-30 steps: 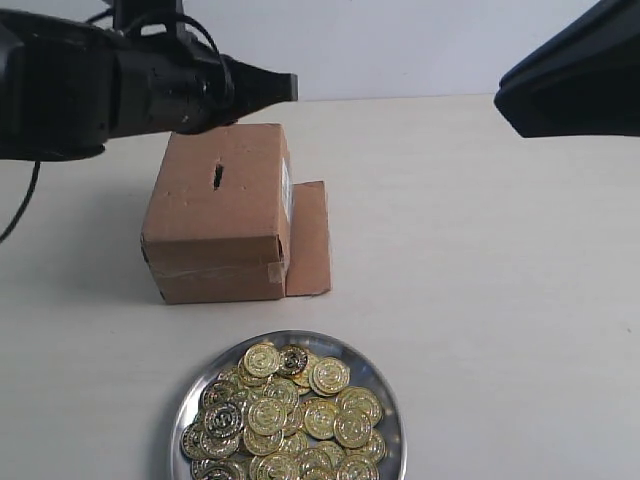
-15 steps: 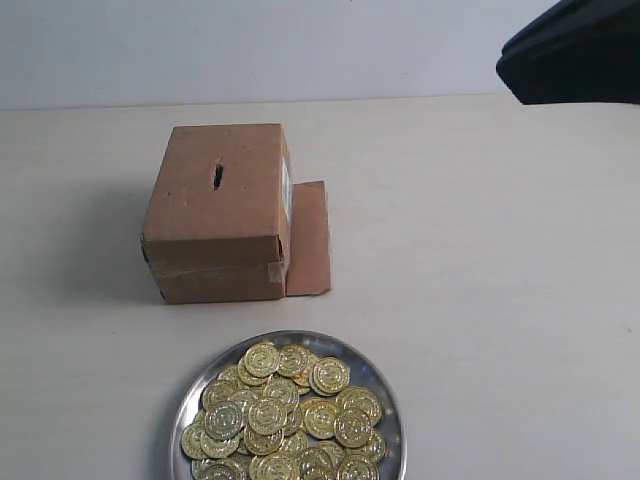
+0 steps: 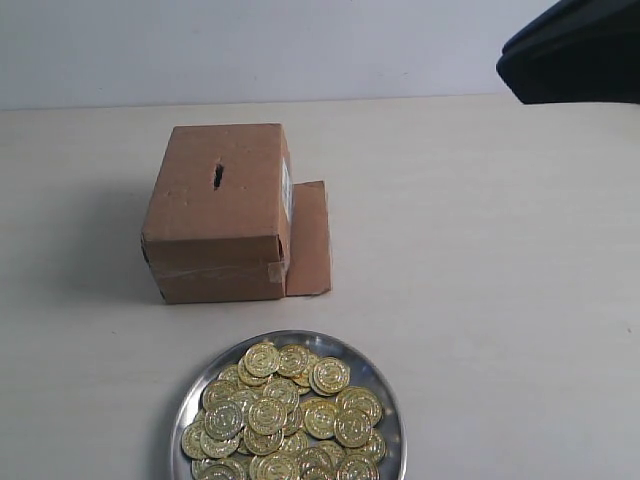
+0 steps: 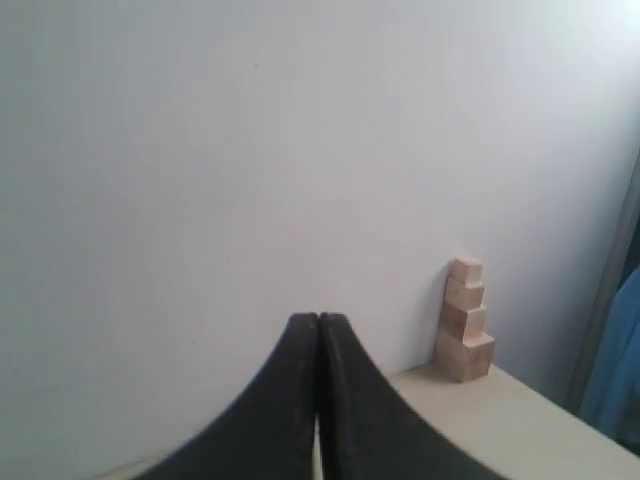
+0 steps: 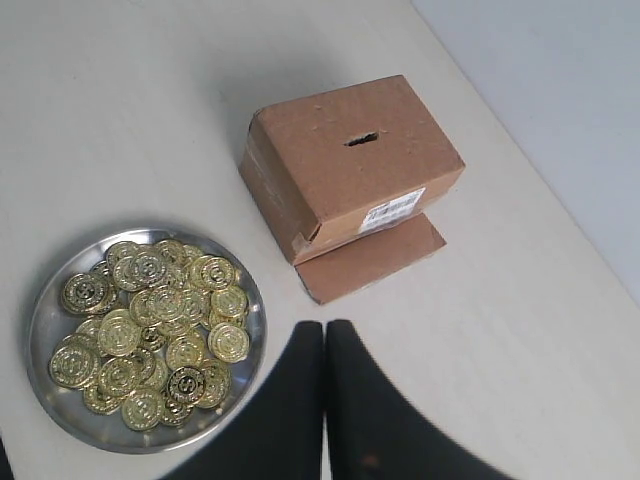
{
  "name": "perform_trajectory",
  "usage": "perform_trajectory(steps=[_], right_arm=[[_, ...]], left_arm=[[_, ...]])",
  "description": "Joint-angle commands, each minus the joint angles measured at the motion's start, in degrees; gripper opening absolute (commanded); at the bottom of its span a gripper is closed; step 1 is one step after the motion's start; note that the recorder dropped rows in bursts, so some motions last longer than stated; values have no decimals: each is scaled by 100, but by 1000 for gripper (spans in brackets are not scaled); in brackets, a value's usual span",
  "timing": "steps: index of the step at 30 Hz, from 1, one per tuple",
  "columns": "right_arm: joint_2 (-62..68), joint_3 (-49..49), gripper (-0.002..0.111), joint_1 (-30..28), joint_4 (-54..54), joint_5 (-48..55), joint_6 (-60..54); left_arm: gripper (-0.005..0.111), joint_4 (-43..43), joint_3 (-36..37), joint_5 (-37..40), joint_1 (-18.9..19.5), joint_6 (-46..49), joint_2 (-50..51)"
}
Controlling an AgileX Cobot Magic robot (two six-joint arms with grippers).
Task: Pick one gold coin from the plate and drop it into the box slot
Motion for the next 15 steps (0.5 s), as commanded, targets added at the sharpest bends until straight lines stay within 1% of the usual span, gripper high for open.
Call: perform_trajectory(steps=[1, 2, 3, 4, 5, 6, 7, 8, 9, 10, 12, 14, 15], right_arm=[[-14, 11, 0, 6, -5, -78, 23], [-39, 11, 0, 6, 9, -86, 23], [-144, 11, 0, 6, -27, -70, 23], [-189, 11, 0, 6, -11, -70, 23], [-311, 11, 0, -53, 148, -90, 23], [-371, 11, 0, -131, 269, -90, 23], [-536, 11, 0, -450, 588, -90, 23], [-615, 11, 0, -617, 734, -90, 23], [-786, 11, 0, -1123, 1127, -90, 23], [-883, 11, 0, -1410, 1310, -90, 23], [-1234, 11, 0, -2598, 1826, -90, 23], [-1485, 11, 0, -3268, 1861, -90, 23], [-1546, 11, 0, -3386, 1861, -90, 23]], left_arm=[[0, 0, 15, 733, 832, 27, -572], [0, 0, 15, 826, 1040, 27, -688], [0, 0, 15, 877, 1551, 27, -998], [0, 0, 15, 877, 1790, 27, -1124], [0, 0, 15, 764, 2208, 27, -1455], [0, 0, 15, 717, 2350, 27, -1628], [0, 0, 15, 621, 2665, 27, -1975], [0, 0, 15, 609, 2779, 27, -2111], [0, 0, 15, 584, 3065, 27, -2433], [0, 0, 15, 584, 3224, 27, -2589], [0, 0, 15, 553, 3923, 27, -3188], [0, 0, 15, 553, 4321, 27, -3572], [0, 0, 15, 553, 4408, 27, -3688]])
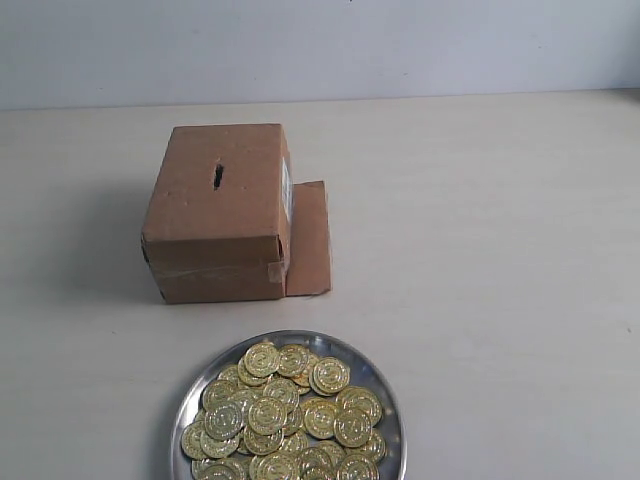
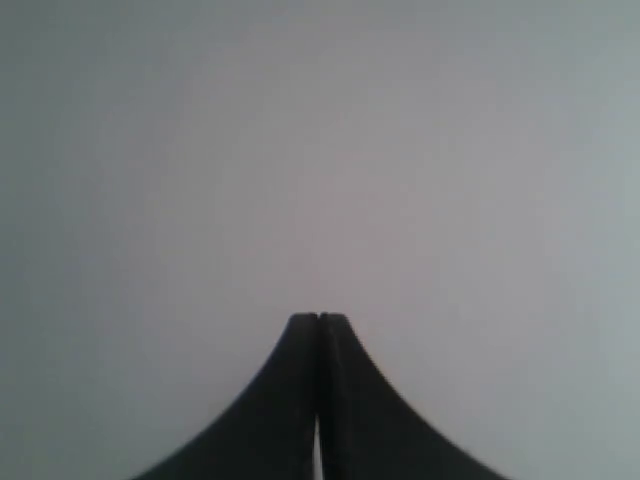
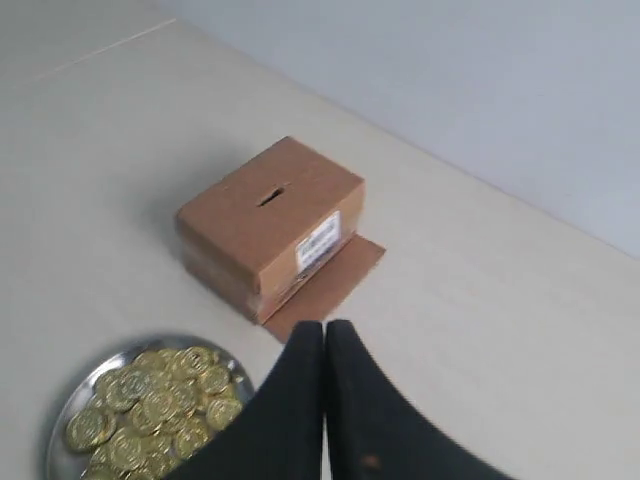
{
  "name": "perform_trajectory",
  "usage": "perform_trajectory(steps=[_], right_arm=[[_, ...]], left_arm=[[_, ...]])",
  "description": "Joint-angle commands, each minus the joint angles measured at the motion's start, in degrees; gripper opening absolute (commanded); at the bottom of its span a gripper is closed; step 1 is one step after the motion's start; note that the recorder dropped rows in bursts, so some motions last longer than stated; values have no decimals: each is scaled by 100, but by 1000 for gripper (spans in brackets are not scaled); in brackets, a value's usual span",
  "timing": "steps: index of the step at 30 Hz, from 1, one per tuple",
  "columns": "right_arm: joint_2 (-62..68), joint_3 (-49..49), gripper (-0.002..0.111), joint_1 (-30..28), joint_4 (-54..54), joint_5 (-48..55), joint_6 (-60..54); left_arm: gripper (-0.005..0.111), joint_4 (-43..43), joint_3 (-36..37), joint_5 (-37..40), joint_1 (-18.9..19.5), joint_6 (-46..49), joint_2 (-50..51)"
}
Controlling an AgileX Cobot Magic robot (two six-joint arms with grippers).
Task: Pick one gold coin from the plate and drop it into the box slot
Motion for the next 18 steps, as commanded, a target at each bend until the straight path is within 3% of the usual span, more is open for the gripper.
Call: perform_trajectory(steps=[1, 12, 18], right_arm=[[-383, 0, 0, -725, -14, -70, 23], [-496, 117, 0, -725, 49, -49, 23], [-731, 530, 0, -725, 11, -432, 34]], left_arm=[[0, -1, 15, -9, 489, 27, -590], [0, -1, 122, 59, 529, 27, -1121], [0, 328, 691, 1005, 529, 27, -1164]])
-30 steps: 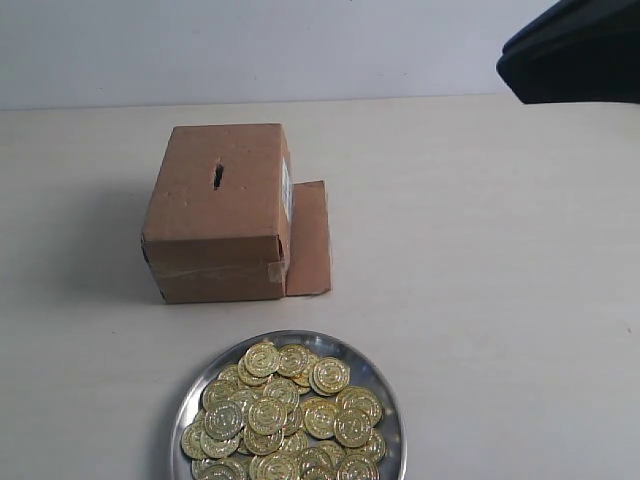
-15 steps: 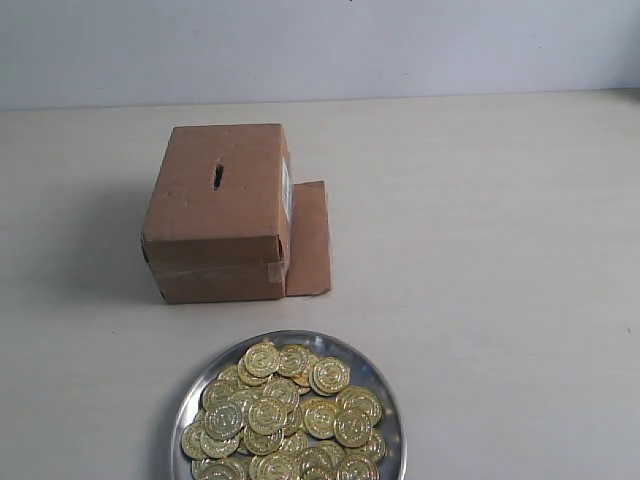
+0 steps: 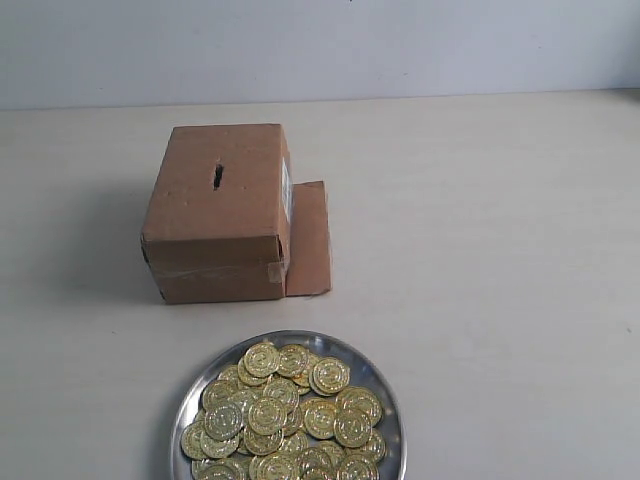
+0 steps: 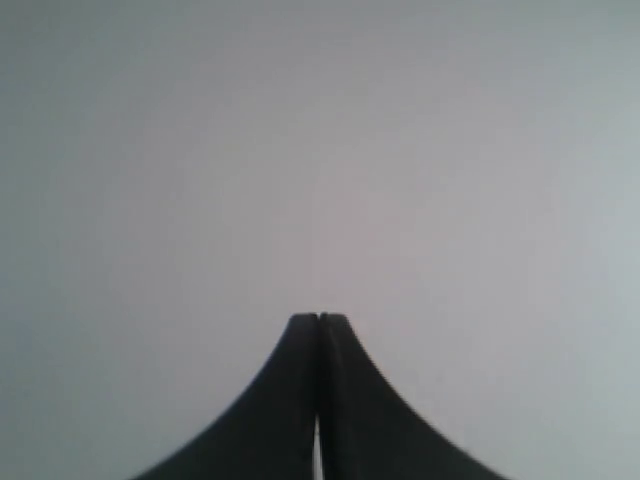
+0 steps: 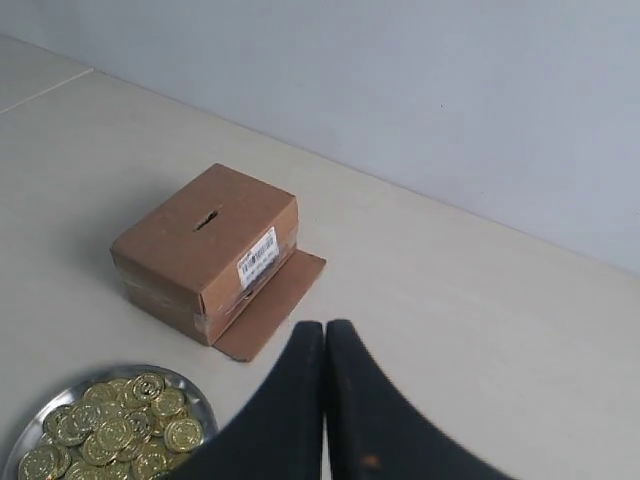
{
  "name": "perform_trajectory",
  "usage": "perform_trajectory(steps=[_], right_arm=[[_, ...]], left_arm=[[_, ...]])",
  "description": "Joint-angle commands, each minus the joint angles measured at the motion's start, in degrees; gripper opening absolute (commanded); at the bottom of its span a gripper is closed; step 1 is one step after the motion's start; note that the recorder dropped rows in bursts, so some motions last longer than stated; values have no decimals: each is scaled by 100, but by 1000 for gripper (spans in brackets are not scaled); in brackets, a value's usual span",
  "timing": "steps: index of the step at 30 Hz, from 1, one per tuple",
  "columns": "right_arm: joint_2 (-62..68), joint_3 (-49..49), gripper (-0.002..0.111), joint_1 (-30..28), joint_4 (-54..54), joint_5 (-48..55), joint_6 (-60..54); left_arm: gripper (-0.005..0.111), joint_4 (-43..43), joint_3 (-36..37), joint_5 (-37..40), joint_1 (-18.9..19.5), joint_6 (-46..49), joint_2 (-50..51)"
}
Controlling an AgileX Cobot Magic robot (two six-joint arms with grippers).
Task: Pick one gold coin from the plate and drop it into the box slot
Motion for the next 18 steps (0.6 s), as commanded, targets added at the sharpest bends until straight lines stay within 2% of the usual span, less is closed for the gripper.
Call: perform_trajectory(steps=[1, 5, 9, 13, 18], right_arm=[[-329, 419, 0, -29, -14, -529, 12], [-876, 1102, 0, -29, -71, -1177, 12], [-1391, 1821, 0, -29, -642, -1544, 12], [-1800, 2650, 0, -29, -1333, -1604, 12], [-2217, 3364, 0, -29, -1309, -1619, 12]], left_arm=[[0, 269, 568, 714, 21, 27, -84], [0, 257, 1351, 703, 21, 27, -338], [0, 257, 2241, 703, 21, 27, -690], [0, 257, 3007, 703, 21, 27, -937], [0, 257, 3544, 647, 21, 27, -937]])
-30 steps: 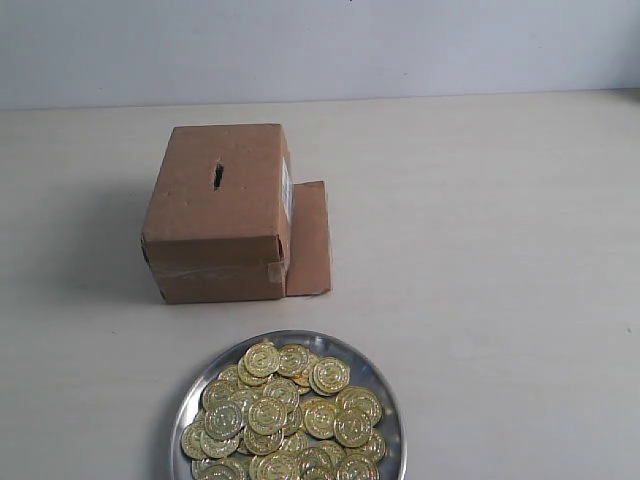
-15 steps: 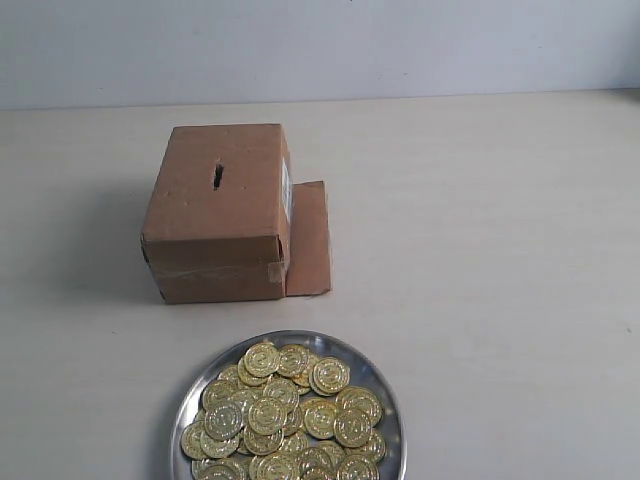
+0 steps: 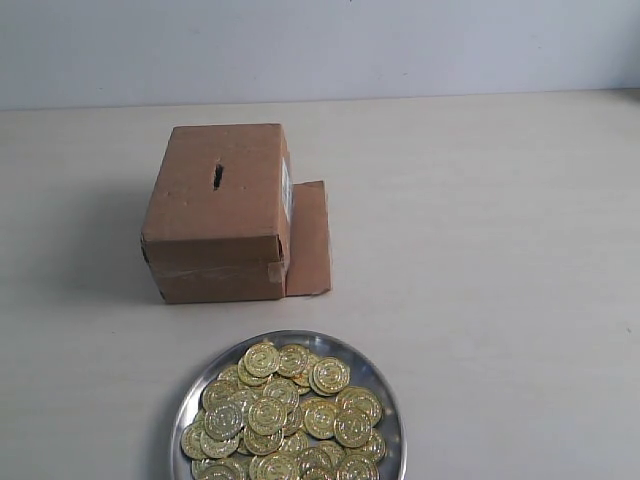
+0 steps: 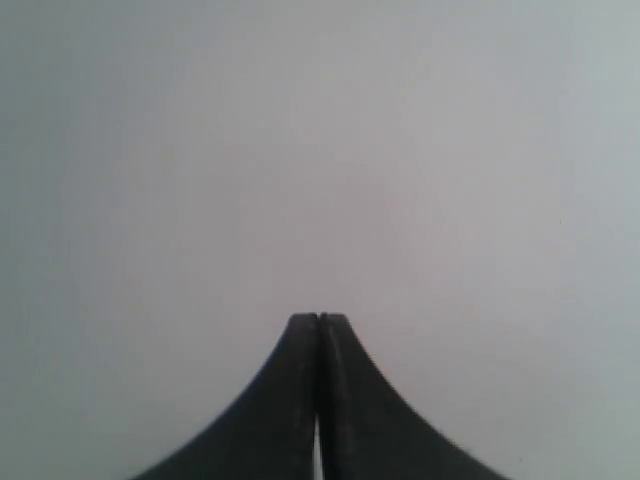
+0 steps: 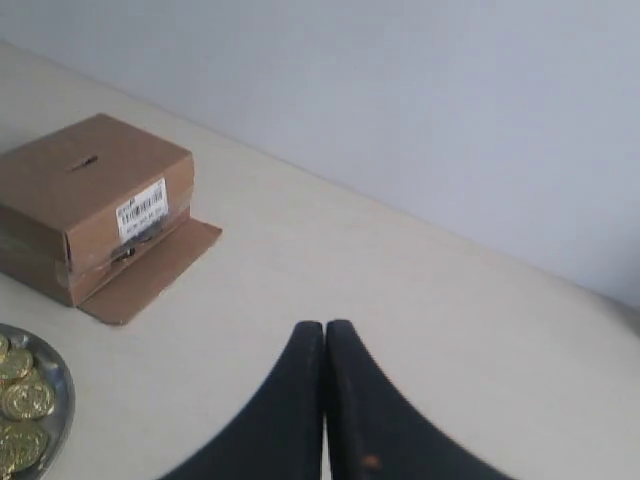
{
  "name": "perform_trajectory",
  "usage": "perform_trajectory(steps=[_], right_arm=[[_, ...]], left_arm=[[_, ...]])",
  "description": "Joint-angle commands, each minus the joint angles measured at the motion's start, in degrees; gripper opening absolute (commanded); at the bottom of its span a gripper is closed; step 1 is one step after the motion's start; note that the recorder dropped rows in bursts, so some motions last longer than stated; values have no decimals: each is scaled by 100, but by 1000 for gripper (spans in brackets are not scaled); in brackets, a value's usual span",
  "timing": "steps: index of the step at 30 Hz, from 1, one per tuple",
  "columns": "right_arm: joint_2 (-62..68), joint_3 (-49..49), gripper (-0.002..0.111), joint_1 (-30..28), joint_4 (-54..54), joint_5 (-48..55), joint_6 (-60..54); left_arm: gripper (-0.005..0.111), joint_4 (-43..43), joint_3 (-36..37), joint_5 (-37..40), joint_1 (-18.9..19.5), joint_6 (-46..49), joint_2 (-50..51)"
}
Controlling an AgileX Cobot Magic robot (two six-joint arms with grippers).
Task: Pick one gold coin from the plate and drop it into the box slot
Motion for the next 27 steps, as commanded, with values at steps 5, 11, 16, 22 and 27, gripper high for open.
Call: perform_trajectory(steps=[5, 11, 16, 22, 27], right_arm=[[-855, 921, 0, -29, -78, -152, 2], [-1119, 1270, 0, -29, -55, -726, 2], [-1119, 1326, 0, -29, 42, -831, 2], [-1119, 1947, 0, -29, 98, -1541, 2], [-1220, 2674, 0, -29, 98, -1624, 2]], left_arm=[[0, 29, 488, 0, 21, 27, -22], [0, 29, 891, 75, 21, 27, -22], [0, 29, 1242, 75, 21, 27, -22], [0, 29, 1647, 75, 21, 27, -22], [0, 29, 1844, 75, 21, 27, -22]])
